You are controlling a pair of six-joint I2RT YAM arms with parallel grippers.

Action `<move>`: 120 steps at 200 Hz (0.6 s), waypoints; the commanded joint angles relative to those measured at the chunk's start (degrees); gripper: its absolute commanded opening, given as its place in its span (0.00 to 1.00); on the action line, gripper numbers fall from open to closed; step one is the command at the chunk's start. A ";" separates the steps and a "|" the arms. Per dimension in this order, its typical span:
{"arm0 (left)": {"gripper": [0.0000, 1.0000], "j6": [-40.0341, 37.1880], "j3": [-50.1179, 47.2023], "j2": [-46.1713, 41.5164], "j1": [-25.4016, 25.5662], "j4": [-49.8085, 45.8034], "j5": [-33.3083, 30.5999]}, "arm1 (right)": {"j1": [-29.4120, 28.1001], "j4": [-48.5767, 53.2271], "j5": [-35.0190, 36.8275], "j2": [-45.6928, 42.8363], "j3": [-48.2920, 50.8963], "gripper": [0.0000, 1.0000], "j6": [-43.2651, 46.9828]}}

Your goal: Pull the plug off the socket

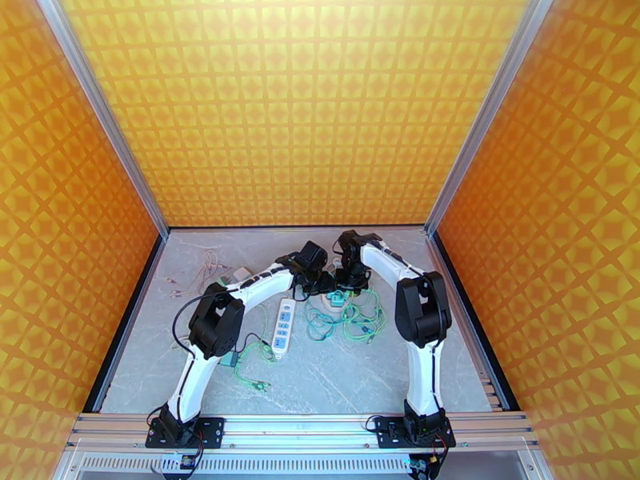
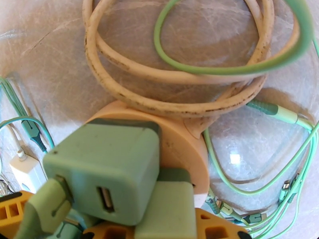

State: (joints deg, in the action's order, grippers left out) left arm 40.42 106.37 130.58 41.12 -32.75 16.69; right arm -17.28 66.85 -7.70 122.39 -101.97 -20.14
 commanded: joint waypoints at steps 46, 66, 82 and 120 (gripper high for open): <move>0.22 -0.76 -8.97 13.26 4.49 -13.99 -6.23 | 0.12 4.60 -5.07 0.57 -8.10 0.00 1.17; 0.21 -0.65 -9.51 13.47 4.47 -13.78 -6.23 | 1.33 4.44 -5.30 0.08 -7.27 0.00 1.44; 0.21 -0.70 -9.68 13.44 4.49 -13.73 -6.23 | 1.46 4.08 -5.04 -0.13 -6.60 0.00 1.34; 0.21 -1.14 -7.66 13.98 4.75 -14.58 -6.18 | -1.70 5.04 -0.14 0.18 -7.61 0.00 2.59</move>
State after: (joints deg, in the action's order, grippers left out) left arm 40.45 105.23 130.82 42.48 -28.53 14.26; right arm -15.38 71.13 -7.44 124.57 -105.91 -19.14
